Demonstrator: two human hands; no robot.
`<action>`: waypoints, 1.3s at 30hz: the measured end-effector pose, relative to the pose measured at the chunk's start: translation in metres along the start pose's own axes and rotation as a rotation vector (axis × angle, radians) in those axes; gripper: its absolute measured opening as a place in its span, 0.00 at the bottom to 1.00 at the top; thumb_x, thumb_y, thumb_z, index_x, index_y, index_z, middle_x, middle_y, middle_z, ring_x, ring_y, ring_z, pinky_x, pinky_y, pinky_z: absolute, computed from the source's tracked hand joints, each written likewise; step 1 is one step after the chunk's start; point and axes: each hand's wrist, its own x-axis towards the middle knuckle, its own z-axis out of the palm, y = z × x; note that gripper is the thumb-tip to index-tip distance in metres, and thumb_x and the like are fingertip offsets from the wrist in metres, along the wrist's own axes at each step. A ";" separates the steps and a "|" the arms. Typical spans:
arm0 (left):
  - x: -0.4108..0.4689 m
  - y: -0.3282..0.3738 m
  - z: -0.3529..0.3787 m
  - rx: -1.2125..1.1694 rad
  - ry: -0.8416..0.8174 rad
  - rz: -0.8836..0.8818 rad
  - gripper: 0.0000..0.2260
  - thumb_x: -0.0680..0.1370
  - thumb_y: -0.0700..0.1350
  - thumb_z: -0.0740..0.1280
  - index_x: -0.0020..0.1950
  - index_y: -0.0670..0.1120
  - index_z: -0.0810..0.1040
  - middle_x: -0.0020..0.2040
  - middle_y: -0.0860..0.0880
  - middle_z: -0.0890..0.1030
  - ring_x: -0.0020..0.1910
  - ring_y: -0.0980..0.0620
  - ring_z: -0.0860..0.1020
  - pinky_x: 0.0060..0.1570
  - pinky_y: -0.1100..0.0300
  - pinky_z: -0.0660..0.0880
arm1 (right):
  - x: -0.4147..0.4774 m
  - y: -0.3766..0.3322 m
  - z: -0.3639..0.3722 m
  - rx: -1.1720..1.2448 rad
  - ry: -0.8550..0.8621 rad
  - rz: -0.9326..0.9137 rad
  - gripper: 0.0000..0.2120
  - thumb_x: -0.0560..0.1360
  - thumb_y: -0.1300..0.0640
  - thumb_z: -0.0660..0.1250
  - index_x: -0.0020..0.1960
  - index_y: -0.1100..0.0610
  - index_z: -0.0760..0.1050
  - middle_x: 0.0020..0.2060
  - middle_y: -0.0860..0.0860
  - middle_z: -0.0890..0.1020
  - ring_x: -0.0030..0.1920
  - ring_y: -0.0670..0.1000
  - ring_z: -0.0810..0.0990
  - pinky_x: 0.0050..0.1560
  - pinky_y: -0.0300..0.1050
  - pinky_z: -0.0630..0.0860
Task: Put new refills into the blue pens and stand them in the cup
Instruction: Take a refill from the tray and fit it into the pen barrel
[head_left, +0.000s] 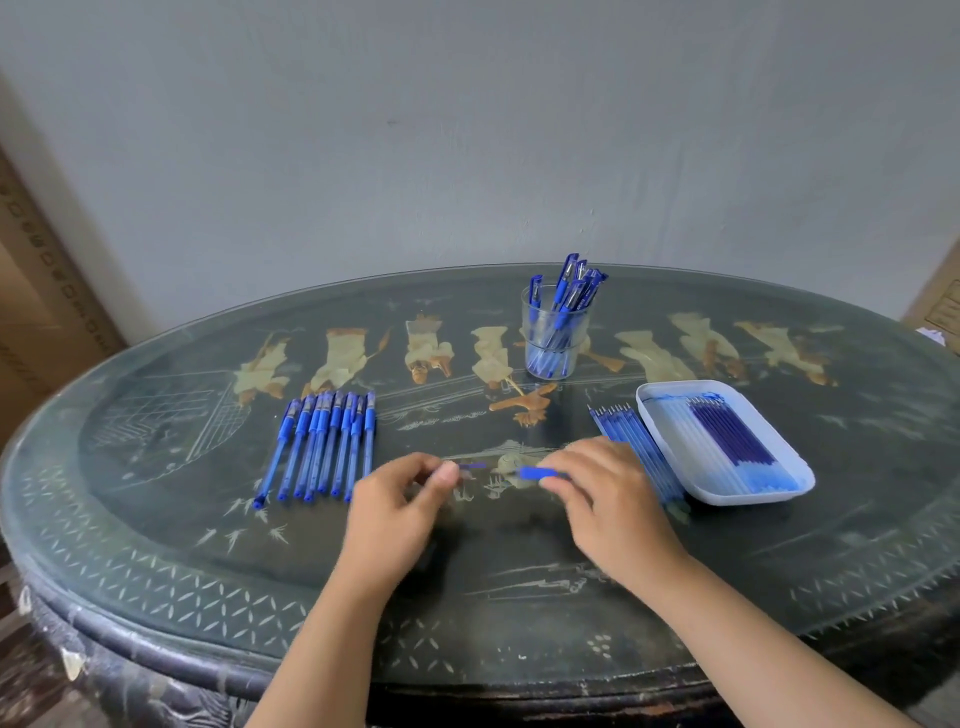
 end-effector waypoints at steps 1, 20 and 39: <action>0.000 -0.001 -0.001 -0.027 0.013 -0.023 0.07 0.78 0.45 0.69 0.41 0.50 0.83 0.33 0.56 0.81 0.34 0.61 0.76 0.36 0.72 0.68 | 0.000 0.002 -0.001 0.025 0.025 0.027 0.08 0.76 0.56 0.65 0.46 0.56 0.82 0.40 0.46 0.80 0.43 0.48 0.76 0.48 0.44 0.71; 0.002 -0.017 0.010 0.285 -0.051 0.192 0.07 0.73 0.46 0.74 0.48 0.57 0.81 0.47 0.63 0.79 0.52 0.57 0.75 0.56 0.49 0.73 | -0.003 0.004 0.001 -0.160 0.032 0.056 0.13 0.79 0.54 0.59 0.52 0.56 0.81 0.46 0.49 0.80 0.45 0.52 0.77 0.52 0.44 0.68; 0.001 -0.006 0.011 0.115 0.000 0.322 0.08 0.71 0.51 0.76 0.49 0.55 0.83 0.46 0.66 0.82 0.52 0.64 0.77 0.54 0.60 0.74 | 0.000 -0.007 0.001 -0.137 -0.056 -0.143 0.09 0.79 0.54 0.61 0.50 0.54 0.80 0.42 0.46 0.80 0.43 0.51 0.78 0.47 0.49 0.72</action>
